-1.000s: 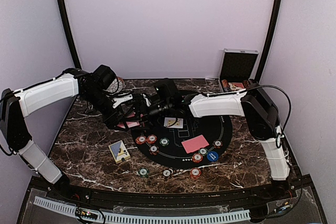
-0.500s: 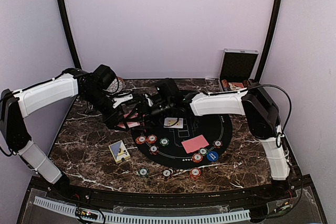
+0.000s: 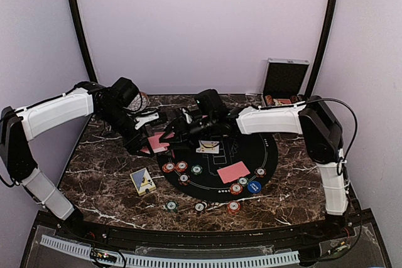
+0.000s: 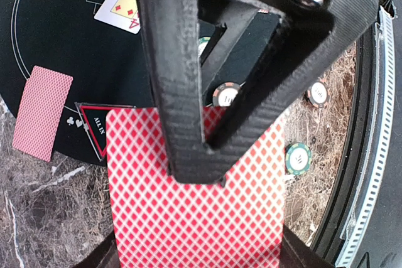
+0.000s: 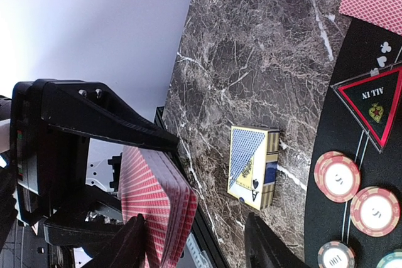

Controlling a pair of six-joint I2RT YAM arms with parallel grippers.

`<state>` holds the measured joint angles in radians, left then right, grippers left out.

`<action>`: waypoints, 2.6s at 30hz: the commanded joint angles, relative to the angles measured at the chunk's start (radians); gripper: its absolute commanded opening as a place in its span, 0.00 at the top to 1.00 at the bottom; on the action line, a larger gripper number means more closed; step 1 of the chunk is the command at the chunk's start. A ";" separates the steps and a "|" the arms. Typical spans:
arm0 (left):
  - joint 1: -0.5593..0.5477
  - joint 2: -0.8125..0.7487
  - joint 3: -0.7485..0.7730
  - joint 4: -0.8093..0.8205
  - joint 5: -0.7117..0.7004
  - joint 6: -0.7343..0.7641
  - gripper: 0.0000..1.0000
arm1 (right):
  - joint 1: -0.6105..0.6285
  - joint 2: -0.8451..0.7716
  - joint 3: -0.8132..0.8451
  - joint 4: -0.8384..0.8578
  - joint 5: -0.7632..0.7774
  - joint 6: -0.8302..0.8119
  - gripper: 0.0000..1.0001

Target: Distribute texas hold em gaming equipment

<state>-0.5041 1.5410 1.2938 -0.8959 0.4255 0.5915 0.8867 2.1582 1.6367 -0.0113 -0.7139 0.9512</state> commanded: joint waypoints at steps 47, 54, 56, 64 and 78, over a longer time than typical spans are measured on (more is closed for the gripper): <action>0.001 -0.038 0.026 -0.016 0.013 0.020 1.00 | -0.005 -0.065 -0.099 0.213 -0.110 0.182 0.82; 0.001 -0.041 0.022 -0.017 0.012 0.021 1.00 | 0.003 -0.044 -0.100 0.263 -0.126 0.222 0.84; 0.001 -0.042 0.021 -0.016 0.010 0.022 1.00 | 0.003 -0.042 -0.110 0.293 -0.130 0.245 0.85; 0.001 -0.047 0.017 -0.017 0.006 0.020 1.00 | -0.003 -0.050 -0.121 0.310 -0.132 0.256 0.99; 0.001 -0.052 0.003 -0.016 -0.026 0.021 1.00 | -0.139 -0.246 -0.151 -0.240 0.061 -0.143 1.00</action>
<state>-0.5060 1.5383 1.2934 -0.8967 0.4000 0.5991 0.8017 2.0056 1.4803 0.0071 -0.7654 1.0077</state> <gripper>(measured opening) 0.683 0.006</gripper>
